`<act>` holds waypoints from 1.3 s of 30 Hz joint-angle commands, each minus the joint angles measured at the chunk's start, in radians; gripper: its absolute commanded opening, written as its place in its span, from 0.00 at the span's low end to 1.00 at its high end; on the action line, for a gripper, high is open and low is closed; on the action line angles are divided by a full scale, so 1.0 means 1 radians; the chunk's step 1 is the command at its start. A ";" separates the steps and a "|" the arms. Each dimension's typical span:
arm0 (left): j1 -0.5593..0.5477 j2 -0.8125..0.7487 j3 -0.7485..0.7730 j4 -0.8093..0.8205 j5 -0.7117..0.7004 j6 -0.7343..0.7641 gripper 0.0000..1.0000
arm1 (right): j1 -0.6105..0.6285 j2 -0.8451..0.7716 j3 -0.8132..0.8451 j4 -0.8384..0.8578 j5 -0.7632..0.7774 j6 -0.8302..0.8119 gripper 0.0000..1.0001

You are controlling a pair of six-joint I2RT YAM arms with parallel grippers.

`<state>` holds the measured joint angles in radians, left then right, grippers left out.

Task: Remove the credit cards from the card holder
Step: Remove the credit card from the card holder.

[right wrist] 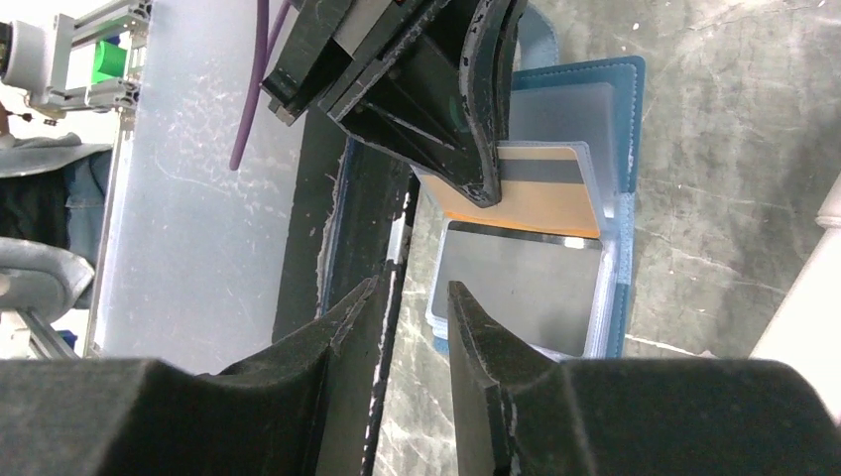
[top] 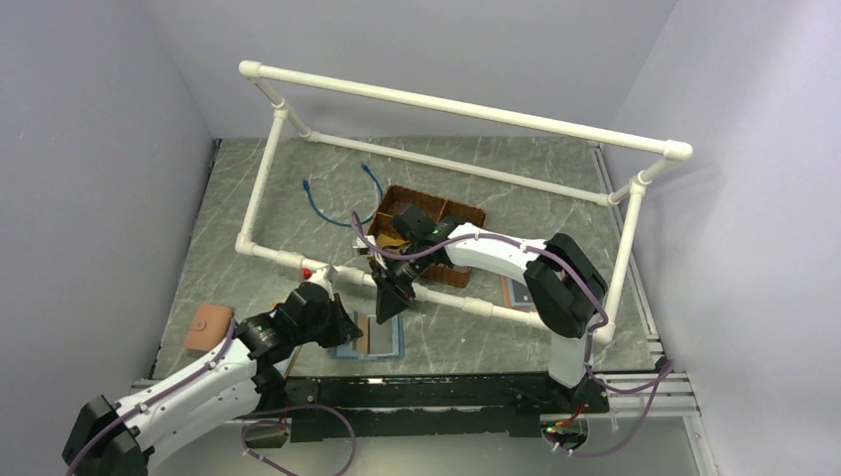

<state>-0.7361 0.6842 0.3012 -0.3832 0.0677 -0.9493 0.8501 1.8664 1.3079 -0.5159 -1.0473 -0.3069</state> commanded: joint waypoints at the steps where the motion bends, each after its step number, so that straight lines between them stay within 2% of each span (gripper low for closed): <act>1: 0.005 0.000 0.080 0.010 0.010 0.030 0.00 | 0.009 -0.006 0.012 -0.003 0.008 -0.012 0.34; 3: 0.004 -0.014 0.075 -0.019 -0.004 0.027 0.00 | 0.017 0.006 0.011 -0.003 0.016 -0.010 0.34; 4: 0.004 -0.018 0.073 -0.045 -0.012 0.017 0.07 | 0.021 0.014 0.011 -0.004 0.021 -0.008 0.34; 6: 0.004 -0.015 0.072 -0.091 -0.030 -0.003 0.35 | 0.033 0.034 0.011 0.000 0.027 -0.001 0.35; 8: 0.005 -0.012 0.066 -0.112 -0.029 -0.008 0.51 | 0.047 0.055 0.014 0.002 0.035 0.007 0.36; 11: 0.005 -0.019 0.049 -0.119 -0.029 -0.009 0.57 | 0.060 0.083 0.023 -0.005 0.042 0.009 0.36; 15: 0.005 -0.045 0.032 -0.126 -0.033 -0.012 0.54 | 0.063 0.090 0.024 -0.004 0.048 0.011 0.36; 17: 0.005 -0.060 0.031 -0.146 -0.045 -0.014 0.46 | 0.063 0.093 0.024 -0.003 0.052 0.012 0.36; 21: 0.005 -0.091 0.042 -0.187 -0.065 -0.014 0.41 | 0.064 0.101 0.022 0.002 0.051 0.018 0.37; 24: 0.005 -0.097 0.028 -0.173 -0.065 -0.016 0.26 | 0.065 0.105 0.021 0.006 0.040 0.027 0.36; 26: 0.004 -0.088 0.013 -0.147 -0.066 -0.016 0.02 | 0.066 0.105 0.018 0.013 0.026 0.036 0.36; 30: 0.004 -0.120 0.018 -0.158 -0.065 -0.020 0.00 | 0.063 0.092 0.008 0.036 -0.023 0.061 0.37; 34: 0.005 -0.306 0.046 -0.210 -0.114 -0.018 0.00 | 0.046 0.065 -0.018 0.105 -0.117 0.133 0.37; 39: 0.005 -0.502 -0.003 -0.174 -0.077 -0.052 0.00 | 0.021 0.050 -0.051 0.194 -0.161 0.226 0.37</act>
<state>-0.7341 0.2855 0.3180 -0.6060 -0.0082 -0.9661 0.8951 1.9656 1.2804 -0.4320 -1.1160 -0.1707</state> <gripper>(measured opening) 0.009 0.366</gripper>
